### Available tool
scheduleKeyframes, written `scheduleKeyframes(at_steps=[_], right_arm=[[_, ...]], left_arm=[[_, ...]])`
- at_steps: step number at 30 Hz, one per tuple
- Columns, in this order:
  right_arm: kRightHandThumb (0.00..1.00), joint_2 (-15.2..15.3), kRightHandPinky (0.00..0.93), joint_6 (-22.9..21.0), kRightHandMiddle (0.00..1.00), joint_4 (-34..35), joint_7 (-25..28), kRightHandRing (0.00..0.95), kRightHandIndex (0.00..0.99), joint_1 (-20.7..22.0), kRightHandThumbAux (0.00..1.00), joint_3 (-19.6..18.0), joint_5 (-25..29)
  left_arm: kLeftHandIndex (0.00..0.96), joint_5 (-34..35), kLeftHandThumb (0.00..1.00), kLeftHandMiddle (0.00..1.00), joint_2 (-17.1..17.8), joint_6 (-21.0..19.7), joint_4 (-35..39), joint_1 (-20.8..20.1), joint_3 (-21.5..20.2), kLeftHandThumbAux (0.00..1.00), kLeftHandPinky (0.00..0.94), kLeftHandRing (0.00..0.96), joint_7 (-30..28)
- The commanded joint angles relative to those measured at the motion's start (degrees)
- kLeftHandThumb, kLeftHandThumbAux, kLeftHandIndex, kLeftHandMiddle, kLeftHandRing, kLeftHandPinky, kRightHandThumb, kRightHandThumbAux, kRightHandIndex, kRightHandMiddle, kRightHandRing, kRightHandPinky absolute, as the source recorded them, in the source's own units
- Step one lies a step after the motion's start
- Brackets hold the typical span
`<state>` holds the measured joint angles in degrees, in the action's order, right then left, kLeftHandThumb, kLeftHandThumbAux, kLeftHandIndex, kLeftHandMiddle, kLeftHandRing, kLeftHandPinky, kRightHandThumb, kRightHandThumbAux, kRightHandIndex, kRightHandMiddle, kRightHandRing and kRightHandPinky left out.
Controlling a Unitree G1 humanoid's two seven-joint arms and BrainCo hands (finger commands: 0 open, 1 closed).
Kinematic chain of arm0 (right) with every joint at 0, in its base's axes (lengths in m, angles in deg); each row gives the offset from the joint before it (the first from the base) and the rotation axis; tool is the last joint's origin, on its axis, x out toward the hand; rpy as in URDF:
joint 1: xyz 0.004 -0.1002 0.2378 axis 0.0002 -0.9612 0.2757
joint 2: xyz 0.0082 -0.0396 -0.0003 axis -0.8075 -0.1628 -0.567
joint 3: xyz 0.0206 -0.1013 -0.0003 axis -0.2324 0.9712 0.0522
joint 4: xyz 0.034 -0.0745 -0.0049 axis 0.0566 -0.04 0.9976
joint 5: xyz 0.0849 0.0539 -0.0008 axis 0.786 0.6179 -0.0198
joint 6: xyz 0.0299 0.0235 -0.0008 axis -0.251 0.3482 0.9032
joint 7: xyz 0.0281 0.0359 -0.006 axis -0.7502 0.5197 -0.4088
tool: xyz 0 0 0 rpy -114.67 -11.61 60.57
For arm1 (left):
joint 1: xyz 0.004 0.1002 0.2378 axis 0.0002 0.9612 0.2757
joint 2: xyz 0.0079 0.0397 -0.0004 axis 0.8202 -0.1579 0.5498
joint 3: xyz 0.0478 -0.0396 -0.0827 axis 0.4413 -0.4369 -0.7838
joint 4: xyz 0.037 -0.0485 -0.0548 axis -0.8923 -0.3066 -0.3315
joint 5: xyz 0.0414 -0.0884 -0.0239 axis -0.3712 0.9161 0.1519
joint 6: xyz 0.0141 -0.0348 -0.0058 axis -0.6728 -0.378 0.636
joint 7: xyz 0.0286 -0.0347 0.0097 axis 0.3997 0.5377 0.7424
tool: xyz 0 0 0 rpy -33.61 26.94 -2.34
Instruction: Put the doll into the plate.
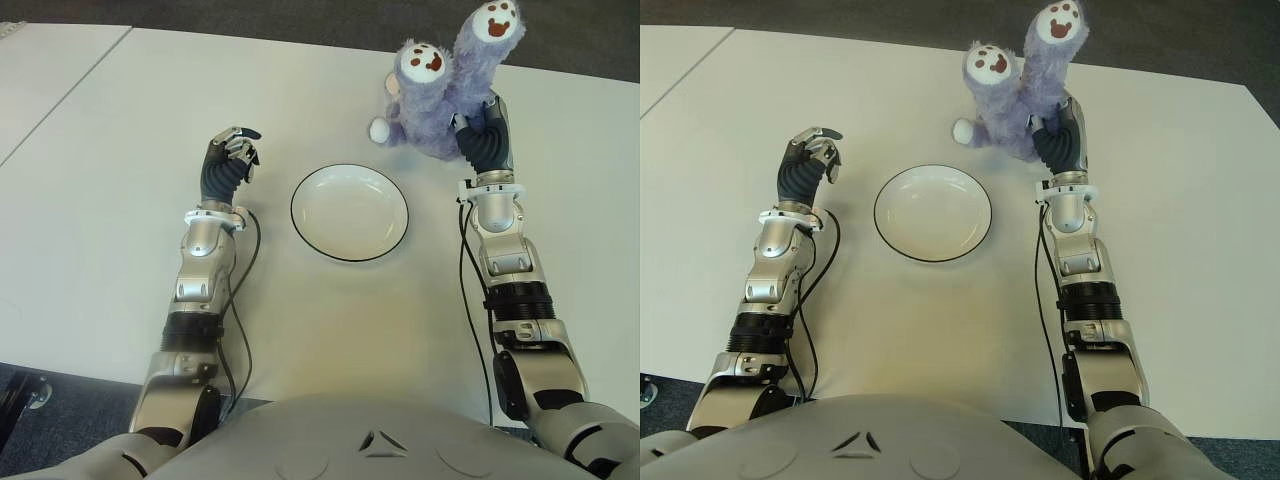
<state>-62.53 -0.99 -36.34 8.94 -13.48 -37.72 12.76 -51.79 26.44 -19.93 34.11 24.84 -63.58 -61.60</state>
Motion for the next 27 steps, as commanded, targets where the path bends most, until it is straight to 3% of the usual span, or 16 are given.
scheduleKeyframes(at_steps=[1,19,27], right_arm=[[0.854,-2.0,0.901,-0.4,0.545,4.0,0.9,0.893,0.399,-1.0,0.679,-0.9,1.8],[0.853,-6.0,0.902,-7.7,0.543,17.0,5.0,0.896,0.398,-4.8,0.679,-0.2,0.3],[0.853,-7.7,0.903,-14.5,0.543,26.3,8.3,0.895,0.398,-8.5,0.679,1.1,-0.4]], left_arm=[[0.444,-0.5,0.711,0.84,-2.3,0.3,-3.5,4.0,0.6,0.704,0.845,0.843,0.0],[0.444,-1.0,0.712,0.845,-2.6,1.2,-4.5,3.6,0.9,0.704,0.85,0.848,0.3],[0.444,-0.8,0.712,0.844,-2.8,1.1,-4.4,3.4,1.0,0.704,0.852,0.848,0.3]])
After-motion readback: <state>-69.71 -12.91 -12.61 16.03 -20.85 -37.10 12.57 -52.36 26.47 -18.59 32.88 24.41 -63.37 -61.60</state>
